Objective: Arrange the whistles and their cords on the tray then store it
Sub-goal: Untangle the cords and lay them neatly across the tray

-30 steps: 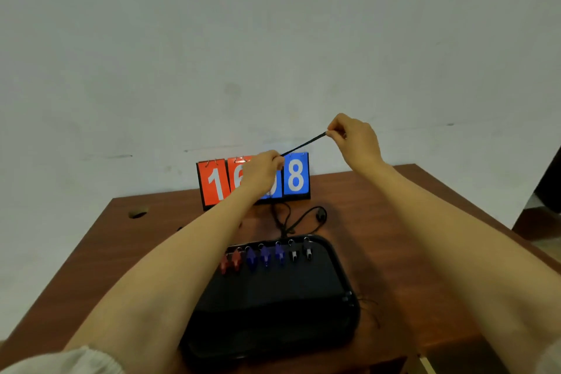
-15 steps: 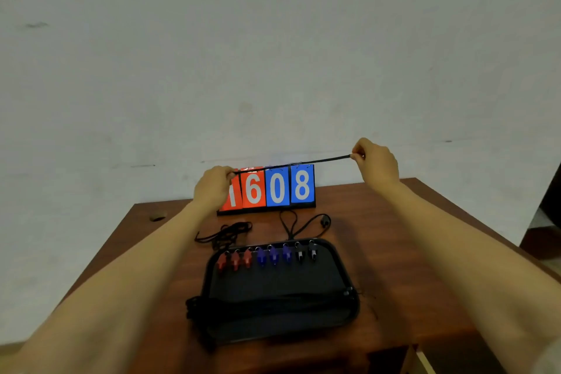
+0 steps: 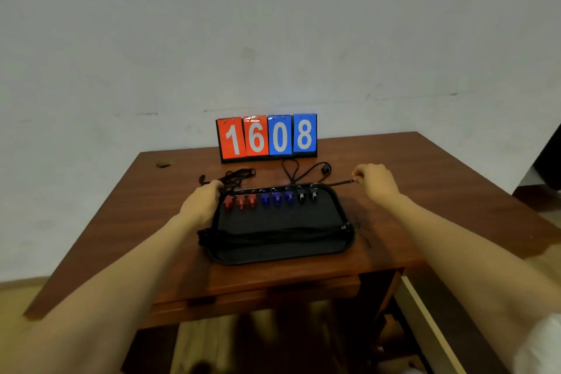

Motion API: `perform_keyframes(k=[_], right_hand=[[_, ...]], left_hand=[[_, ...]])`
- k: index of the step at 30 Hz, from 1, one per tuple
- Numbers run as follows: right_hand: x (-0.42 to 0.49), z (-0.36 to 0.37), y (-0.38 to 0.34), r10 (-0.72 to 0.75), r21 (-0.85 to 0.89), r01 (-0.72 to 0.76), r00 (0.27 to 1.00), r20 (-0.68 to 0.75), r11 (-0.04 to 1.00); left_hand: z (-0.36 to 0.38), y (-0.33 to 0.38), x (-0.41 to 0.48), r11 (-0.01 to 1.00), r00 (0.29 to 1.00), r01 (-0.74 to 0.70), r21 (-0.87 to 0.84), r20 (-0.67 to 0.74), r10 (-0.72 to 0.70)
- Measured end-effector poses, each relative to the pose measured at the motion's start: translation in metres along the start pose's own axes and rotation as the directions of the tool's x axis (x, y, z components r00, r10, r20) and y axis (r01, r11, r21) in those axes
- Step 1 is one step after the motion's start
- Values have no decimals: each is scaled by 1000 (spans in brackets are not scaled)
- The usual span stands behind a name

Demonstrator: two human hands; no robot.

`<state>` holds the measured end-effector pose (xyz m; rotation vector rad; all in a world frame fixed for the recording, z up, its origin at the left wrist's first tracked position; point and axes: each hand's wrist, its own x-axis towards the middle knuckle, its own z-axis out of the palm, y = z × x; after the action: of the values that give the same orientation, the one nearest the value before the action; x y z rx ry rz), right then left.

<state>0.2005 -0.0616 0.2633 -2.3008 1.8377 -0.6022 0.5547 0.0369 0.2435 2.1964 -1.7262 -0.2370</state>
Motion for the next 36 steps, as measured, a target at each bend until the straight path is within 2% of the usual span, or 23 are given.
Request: perform_keyframes(k=[4,8,10,14,22,25,32,36], right_hand=[[-18,20,12,60,-64,-51,988,143,997],[-31,31,17,101,-103,-79,969,225,992],[-36,38,18,115,-97,-94,962,248,991],[-44,52,19,124,-76,-108,960,250,991],[-44,63,21,126,-82,-111,970,207,990],[-45,66,22,90,-129,-65,976,196,990],[-49,65,23,-53,-203,85,986,160,976],[-55,68,21,-115,-233,169,966,230,958]], left_hand=[[21,-17,-18,991,991,130,-18,-22,-130],[42,-27,-28,989,992,126,-79,-4,-126],[50,-31,-30,995,995,103,-15,-15,-103],[61,-33,-32,986,994,86,143,-77,-76],[71,-32,-39,970,992,121,212,-52,-112],[74,-32,-42,967,991,134,218,-60,-123],[80,-25,-49,964,992,-41,261,-107,71],[86,-24,-54,953,991,-100,285,-58,121]])
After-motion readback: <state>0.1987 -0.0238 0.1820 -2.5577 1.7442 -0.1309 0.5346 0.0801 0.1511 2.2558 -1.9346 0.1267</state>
